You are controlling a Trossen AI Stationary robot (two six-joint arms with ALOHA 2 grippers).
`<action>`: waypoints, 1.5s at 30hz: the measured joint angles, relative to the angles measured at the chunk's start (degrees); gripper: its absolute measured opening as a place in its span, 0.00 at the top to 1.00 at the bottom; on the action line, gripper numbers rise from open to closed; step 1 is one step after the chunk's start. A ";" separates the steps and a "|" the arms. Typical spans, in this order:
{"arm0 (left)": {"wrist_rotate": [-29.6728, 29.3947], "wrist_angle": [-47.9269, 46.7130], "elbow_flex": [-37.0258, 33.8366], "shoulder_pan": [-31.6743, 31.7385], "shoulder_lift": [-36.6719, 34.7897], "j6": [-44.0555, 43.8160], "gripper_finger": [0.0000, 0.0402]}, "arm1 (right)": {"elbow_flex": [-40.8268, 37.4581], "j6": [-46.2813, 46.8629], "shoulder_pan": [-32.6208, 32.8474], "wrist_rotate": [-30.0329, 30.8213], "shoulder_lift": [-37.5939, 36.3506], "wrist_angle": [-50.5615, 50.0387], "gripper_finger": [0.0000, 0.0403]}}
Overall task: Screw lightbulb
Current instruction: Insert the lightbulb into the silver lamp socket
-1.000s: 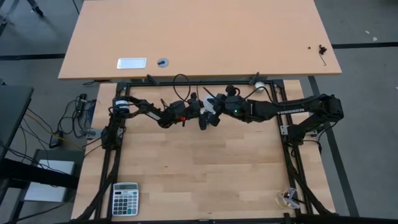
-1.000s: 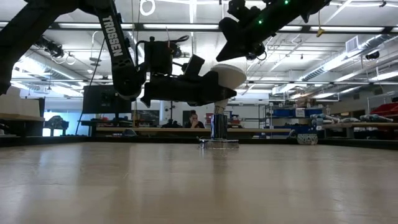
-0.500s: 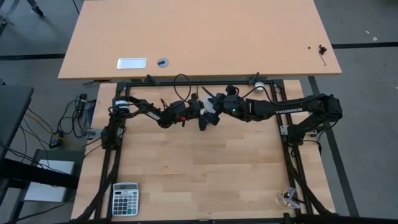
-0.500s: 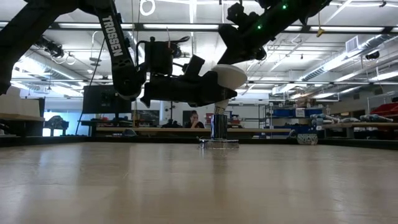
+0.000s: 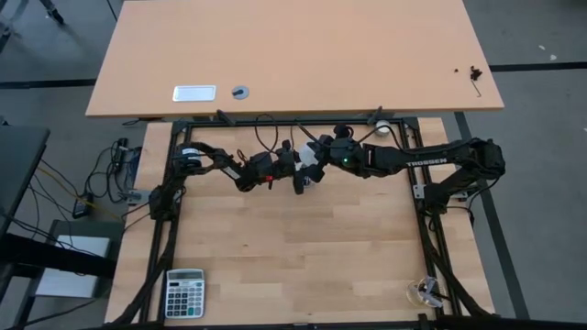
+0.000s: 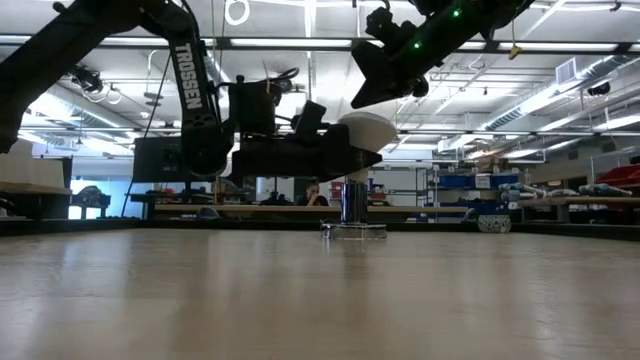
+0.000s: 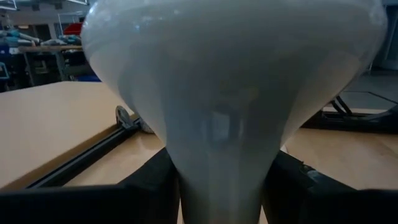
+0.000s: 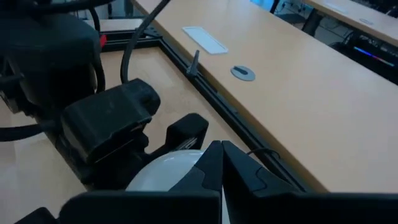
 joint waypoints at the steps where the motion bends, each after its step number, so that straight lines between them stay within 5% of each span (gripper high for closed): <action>1: 0.00 -0.02 0.00 0.00 0.03 0.00 0.59 | 0.00 -0.08 0.00 0.00 0.00 -0.01 0.97; 36: 0.32 -0.17 -0.02 -0.48 0.07 2.32 0.59 | 0.11 7.15 -3.72 -15.80 0.17 -3.47 0.96; 45: 4.56 -0.32 -0.02 -0.41 0.00 0.08 0.55 | 0.13 7.11 -5.20 -19.08 0.17 -3.72 0.96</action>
